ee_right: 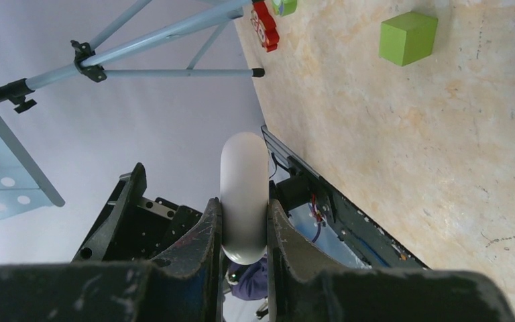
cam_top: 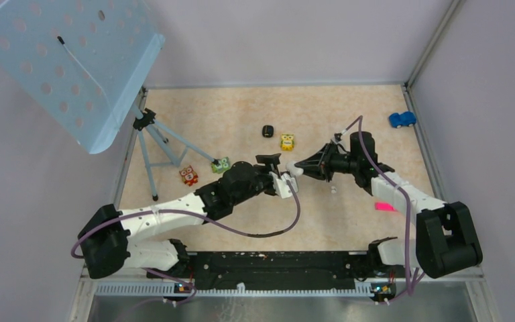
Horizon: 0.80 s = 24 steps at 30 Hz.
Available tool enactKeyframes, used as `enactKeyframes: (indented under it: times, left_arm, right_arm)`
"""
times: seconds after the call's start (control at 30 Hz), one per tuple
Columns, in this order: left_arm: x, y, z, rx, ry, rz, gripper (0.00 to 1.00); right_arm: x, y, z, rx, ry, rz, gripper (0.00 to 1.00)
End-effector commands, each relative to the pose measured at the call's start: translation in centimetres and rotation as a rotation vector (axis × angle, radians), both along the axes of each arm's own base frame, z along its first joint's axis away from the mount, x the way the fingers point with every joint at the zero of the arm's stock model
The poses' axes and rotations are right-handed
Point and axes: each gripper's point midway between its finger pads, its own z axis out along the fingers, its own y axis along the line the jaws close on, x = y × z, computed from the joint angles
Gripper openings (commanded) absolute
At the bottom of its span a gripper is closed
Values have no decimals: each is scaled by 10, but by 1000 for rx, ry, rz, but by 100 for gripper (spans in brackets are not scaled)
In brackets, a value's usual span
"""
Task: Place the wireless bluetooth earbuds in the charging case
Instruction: Pass from the left arm to the right
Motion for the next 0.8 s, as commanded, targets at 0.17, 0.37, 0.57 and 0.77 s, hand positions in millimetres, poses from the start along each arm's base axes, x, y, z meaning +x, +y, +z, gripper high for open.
enactKeyframes:
  times: [0.17,0.37,0.57,0.77]
  left_arm:
    - [1,-1,31,-53,-33,-19,73]
    - [-10,-12,15,-25,-47,-118,75]
    - [-8,-20,11,-37,-61,-136,73]
    - [-5,-27,2,-30,-49,-143,65]
  right_arm:
    - [7,4,34,49,-91,14,0]
    - [5,6,38,81,-68,28,0]
    - [1,8,43,114,-26,36,0]
    - [-2,9,52,173,1,37,0]
